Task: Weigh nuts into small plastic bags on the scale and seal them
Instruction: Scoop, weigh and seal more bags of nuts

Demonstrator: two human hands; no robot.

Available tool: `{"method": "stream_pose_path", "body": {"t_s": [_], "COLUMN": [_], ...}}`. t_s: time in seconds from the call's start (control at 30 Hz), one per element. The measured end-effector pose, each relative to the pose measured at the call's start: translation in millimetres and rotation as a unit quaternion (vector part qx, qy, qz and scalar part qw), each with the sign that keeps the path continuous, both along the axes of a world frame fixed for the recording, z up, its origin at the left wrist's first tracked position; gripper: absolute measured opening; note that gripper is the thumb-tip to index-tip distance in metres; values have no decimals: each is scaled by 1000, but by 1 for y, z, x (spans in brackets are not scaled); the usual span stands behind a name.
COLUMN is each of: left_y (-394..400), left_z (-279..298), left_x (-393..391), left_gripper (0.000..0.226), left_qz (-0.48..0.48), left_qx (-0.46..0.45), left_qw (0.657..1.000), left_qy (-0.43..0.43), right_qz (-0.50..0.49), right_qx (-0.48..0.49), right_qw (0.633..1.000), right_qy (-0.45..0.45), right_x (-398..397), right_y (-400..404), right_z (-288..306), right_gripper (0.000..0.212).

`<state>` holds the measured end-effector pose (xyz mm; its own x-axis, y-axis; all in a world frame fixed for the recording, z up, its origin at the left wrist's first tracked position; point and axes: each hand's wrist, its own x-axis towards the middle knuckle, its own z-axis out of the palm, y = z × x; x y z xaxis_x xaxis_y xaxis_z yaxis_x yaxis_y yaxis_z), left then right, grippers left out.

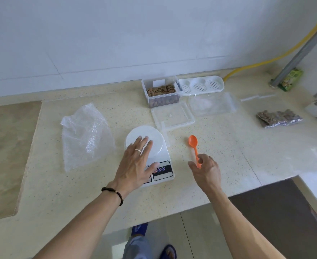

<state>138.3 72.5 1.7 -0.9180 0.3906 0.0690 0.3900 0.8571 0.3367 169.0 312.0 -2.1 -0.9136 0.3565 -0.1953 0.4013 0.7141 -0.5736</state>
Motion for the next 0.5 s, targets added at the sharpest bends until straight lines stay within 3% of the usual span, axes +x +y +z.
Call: {"method": "stream_pose_path", "body": {"t_s": [0.23,0.37,0.5], "left_y": [46,53,50], "left_z": [1,-6,-8], "left_x": [-59,-82,-98], "left_gripper": [74,75,79], "left_qz": [-76,-110,-120], "left_qx": [2,-13,-21], "left_qw": [997,994,992], "left_qy": [-14,-15,-33], "right_qz": [-183,-213,-187], "right_qx": [-100,-105,-113], "right_qw": [977,969,968], "right_qy": [-52,-69,-126], "right_x": [-15,-24,-32], "right_y": [26,18,18], "right_z": [-8,-14,-13], "right_gripper": [35,14,12]}}
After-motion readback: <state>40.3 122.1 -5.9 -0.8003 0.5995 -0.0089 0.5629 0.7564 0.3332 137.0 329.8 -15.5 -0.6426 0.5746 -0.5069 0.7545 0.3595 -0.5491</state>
